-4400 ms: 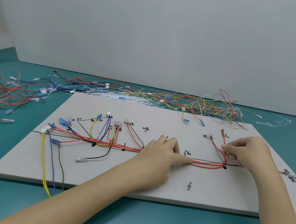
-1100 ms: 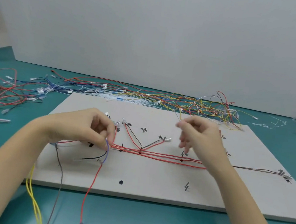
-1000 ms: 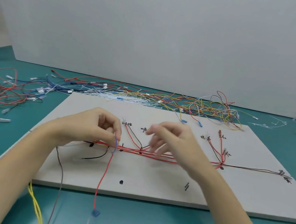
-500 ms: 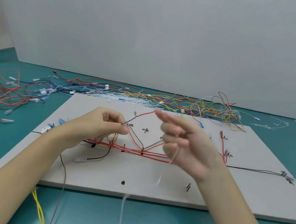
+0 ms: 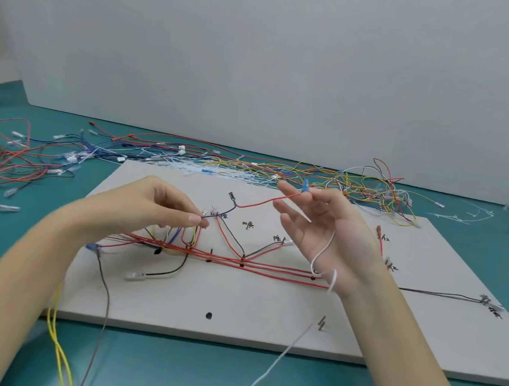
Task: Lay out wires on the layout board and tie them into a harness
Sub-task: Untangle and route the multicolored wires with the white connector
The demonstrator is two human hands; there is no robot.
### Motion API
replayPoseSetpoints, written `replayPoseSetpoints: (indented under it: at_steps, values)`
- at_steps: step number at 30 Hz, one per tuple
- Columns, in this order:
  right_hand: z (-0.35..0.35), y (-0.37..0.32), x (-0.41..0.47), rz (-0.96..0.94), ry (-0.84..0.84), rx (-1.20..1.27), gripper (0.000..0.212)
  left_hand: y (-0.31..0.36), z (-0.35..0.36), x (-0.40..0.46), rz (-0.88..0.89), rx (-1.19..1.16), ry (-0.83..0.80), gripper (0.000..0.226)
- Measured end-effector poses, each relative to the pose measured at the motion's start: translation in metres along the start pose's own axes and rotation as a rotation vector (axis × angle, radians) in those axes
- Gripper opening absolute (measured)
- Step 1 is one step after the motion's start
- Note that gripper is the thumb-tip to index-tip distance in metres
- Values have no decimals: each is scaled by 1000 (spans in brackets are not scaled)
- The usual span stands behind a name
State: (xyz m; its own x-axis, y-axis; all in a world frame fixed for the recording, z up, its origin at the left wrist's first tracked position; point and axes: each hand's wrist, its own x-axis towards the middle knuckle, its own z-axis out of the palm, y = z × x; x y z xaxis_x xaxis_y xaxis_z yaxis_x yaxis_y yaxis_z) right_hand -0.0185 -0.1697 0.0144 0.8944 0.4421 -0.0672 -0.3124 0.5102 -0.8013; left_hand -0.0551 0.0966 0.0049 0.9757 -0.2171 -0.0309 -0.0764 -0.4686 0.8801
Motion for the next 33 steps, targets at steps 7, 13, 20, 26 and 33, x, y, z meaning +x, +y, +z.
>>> replayPoseSetpoints:
  at_steps: [7, 13, 20, 26, 33]
  values:
    - [-4, 5, 2, 112, 157, 10, 44, -13, -27, -9, -156, 179, 8, 20]
    - [-9, 12, 5, 151, 282, 1, 41, -18, -30, -10, -232, 206, -19, 14]
    - [-6, 14, 9, 134, 281, 106, 25, -18, -27, -8, -293, 298, 42, 18]
    - [-2, 17, 15, 115, 324, 107, 22, -21, -24, -5, -275, 375, 102, 31]
    - [3, 20, 29, 71, 245, 142, 24, -20, -24, -5, -268, 324, 47, 20]
